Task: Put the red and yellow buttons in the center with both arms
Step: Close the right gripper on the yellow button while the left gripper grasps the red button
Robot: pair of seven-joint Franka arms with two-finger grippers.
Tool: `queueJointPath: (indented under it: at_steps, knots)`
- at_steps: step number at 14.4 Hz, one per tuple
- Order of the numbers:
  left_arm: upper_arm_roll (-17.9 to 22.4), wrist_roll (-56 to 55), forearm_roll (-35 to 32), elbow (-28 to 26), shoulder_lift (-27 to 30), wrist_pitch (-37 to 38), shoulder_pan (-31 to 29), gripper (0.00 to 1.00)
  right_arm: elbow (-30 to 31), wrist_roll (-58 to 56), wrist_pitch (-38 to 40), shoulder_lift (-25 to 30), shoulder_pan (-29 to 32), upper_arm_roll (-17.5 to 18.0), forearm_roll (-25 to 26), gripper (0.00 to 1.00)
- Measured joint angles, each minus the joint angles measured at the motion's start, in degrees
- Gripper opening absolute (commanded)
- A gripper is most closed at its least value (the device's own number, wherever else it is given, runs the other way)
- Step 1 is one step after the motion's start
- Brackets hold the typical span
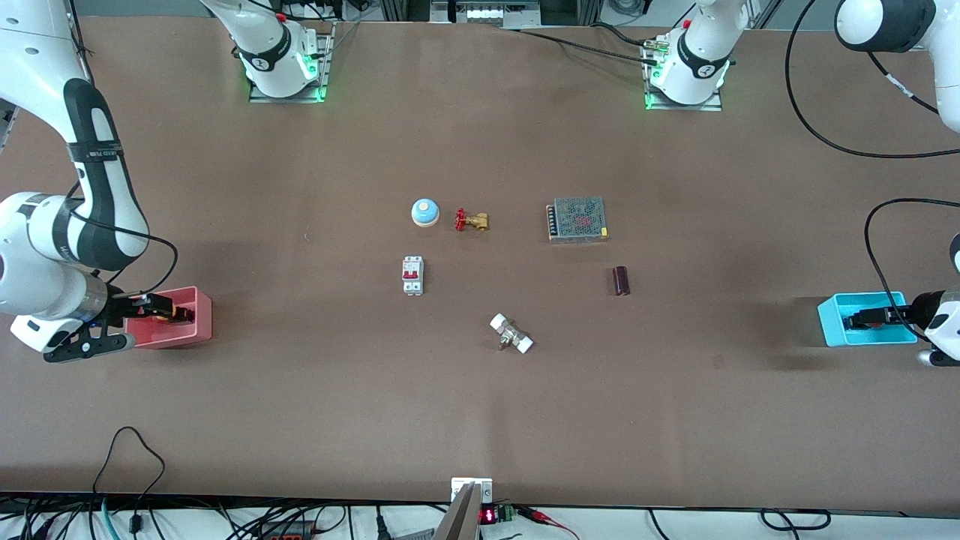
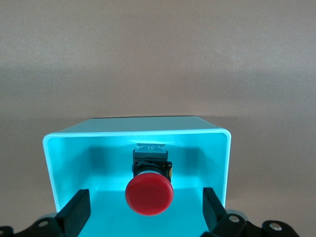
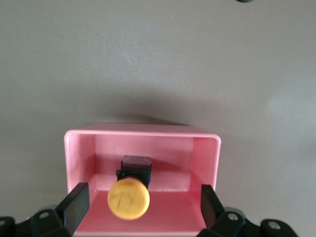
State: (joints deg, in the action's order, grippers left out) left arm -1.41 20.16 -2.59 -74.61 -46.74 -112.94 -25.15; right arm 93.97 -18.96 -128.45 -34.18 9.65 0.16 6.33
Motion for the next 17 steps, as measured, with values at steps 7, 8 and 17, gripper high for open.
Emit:
queueJointPath:
  at_steps: [7, 8, 17]
  knots:
    - [-0.1, 2.9, 0.2, 0.0, -1.2, 0.0, 0.0, 0.69, 2.3, 0.3, -2.0, -0.4, 0.0, 0.8, 1.8, 1.00]
    - [-0.1, 2.9, 0.2, 0.0, -1.2, 0.0, 0.0, 0.65, 2.4, 0.3, -2.0, -0.6, 0.0, 0.8, 1.8, 1.00]
    - [-0.2, 3.2, 0.2, 0.2, -1.2, 0.0, 0.0, 0.44, 3.1, 0.3, -2.6, -1.0, 0.6, 0.8, 2.9, 0.56]
